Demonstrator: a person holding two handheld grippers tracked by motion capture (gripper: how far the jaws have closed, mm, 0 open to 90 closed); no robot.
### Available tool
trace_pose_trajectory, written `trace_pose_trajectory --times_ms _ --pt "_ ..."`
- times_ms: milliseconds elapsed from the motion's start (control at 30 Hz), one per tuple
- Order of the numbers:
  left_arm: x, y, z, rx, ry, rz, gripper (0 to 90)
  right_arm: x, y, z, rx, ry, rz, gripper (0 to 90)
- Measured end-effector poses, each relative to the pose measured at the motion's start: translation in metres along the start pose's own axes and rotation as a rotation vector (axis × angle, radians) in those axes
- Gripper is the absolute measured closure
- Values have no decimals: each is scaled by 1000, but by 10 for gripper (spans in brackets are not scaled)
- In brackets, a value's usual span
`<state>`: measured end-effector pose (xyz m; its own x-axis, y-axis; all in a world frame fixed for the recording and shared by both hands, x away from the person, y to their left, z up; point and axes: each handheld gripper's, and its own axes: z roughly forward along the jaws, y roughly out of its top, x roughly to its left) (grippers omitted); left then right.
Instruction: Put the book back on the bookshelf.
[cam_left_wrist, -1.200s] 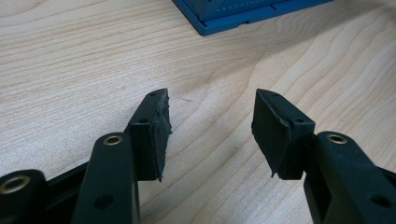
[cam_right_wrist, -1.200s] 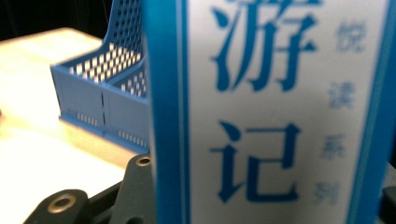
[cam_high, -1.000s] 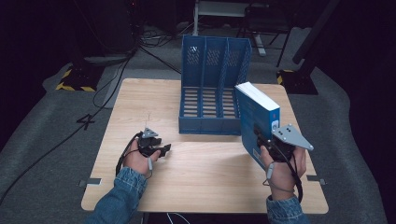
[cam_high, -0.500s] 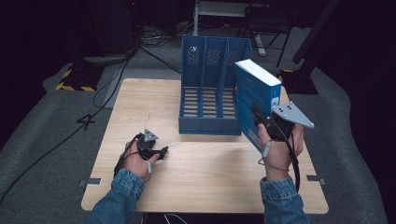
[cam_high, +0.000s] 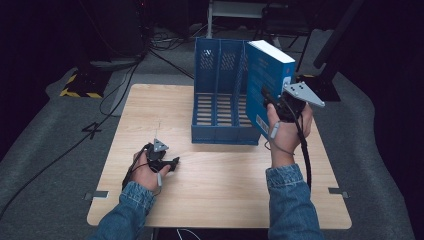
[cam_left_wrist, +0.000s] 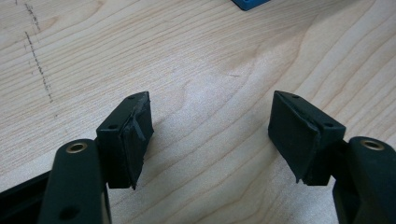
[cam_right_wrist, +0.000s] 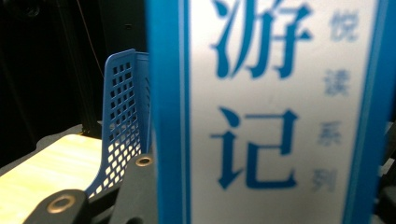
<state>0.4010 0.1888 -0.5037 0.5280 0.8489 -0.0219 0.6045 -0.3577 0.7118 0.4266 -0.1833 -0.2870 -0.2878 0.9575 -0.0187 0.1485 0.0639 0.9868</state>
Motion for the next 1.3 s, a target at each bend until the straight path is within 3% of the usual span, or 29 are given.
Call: trace_pose_trajectory --times_ms 267,567,700,833,933,1133,1300 --pt "0 0 0 0 -1 -3 307 -9 9 39 11 -16 84 619" --pt "0 0 0 0 -1 0 303 -12 6 85 73 -58 91 618" --pt "0 0 0 0 0 1 302 -15 3 98 73 -73 99 618" --pt "0 0 0 5 -4 3 288 -18 -2 113 65 -57 110 618" --pt "0 0 0 7 -3 8 288 -17 -4 122 70 -78 82 617" --pt "0 0 0 6 -5 8 282 -18 -11 139 108 -77 97 618" --pt "0 1 1 5 -8 7 279 -14 -16 152 114 -88 50 617"
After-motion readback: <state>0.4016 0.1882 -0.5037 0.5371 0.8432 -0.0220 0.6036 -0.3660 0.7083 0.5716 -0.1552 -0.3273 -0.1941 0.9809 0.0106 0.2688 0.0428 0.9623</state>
